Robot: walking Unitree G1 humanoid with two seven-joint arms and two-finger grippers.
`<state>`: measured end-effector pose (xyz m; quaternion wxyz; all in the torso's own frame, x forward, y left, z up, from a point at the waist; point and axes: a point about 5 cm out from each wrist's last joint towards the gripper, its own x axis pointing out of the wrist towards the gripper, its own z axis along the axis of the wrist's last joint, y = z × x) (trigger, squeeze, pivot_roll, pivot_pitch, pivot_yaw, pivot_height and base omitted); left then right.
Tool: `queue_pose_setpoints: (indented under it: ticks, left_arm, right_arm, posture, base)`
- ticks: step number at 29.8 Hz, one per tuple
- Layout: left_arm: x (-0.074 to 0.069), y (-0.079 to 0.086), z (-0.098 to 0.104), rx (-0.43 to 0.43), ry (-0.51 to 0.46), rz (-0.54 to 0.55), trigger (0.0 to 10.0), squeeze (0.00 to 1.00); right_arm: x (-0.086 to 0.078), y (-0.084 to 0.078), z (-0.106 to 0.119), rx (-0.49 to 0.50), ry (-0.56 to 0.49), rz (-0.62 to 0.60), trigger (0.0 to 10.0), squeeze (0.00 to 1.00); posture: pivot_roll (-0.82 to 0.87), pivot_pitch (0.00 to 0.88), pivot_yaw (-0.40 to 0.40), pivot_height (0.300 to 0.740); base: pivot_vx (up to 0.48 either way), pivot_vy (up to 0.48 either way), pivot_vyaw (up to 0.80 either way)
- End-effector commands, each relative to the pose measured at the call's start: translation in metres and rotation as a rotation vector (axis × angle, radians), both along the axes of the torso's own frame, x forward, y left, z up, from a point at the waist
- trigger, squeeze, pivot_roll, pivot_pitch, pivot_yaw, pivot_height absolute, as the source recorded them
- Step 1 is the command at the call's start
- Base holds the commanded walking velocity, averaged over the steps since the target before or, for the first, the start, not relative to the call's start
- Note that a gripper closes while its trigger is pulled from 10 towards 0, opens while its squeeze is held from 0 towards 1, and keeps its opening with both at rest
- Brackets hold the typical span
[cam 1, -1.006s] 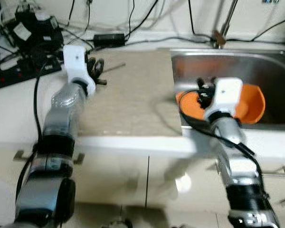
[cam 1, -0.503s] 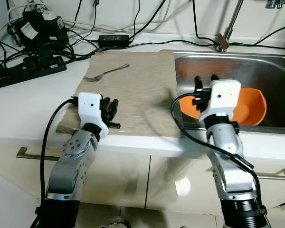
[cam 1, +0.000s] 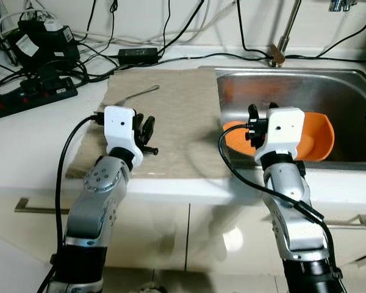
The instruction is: Kitchen organization
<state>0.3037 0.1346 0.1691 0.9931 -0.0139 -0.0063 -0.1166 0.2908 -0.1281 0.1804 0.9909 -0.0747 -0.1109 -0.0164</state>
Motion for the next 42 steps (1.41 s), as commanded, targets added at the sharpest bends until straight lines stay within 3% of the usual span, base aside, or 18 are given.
queue_pose_setpoints:
  ticks: [1,10,25,29,35,39,42]
  left_arm:
    - [0.001,-0.001,0.004,0.011,-0.006,0.006,10.0,0.00]
    - [0.002,-0.003,0.006,0.017,-0.016,0.016,10.0,0.00]
    - [0.009,-0.007,0.005,0.078,0.040,-0.011,10.0,0.00]
    - [0.029,0.002,0.023,0.147,0.020,-0.024,10.0,0.00]
    - [0.078,0.015,0.056,0.248,0.013,-0.080,10.0,0.00]
    - [0.100,0.025,0.062,0.283,0.051,-0.065,10.0,0.00]
    - [0.108,0.031,0.061,0.313,0.082,-0.044,10.0,0.00]
  right_arm:
    - [0.000,0.002,-0.002,0.002,0.010,0.003,10.0,0.00]
    - [0.000,0.004,-0.009,-0.004,0.028,0.012,10.0,0.00]
    - [-0.002,0.008,-0.012,-0.001,0.032,0.012,10.0,0.00]
    - [-0.005,0.011,-0.012,0.005,0.029,0.010,10.0,0.00]
    - [-0.014,0.017,-0.014,0.022,0.031,0.005,10.0,0.00]
    - [-0.021,0.018,-0.015,0.038,0.030,-0.002,10.0,0.00]
    - [-0.028,0.019,-0.012,0.049,0.023,-0.007,10.0,0.00]
  posture:
    - [-0.01,0.000,0.038,0.740]
    - [0.00,0.000,0.040,0.740]
    - [-0.01,0.000,0.056,0.740]
    - [-0.01,0.000,0.077,0.740]
    - [-0.03,0.019,0.121,0.740]
    - [-0.05,0.042,0.147,0.740]
    - [-0.07,0.063,0.165,0.740]
  base:
    - [0.394,0.274,0.00]
    - [0.390,0.212,0.00]
    - [0.000,0.000,0.00]
    - [0.000,0.000,0.00]
    - [0.000,0.000,0.00]
    - [0.000,0.000,0.00]
    - [0.000,0.000,0.00]
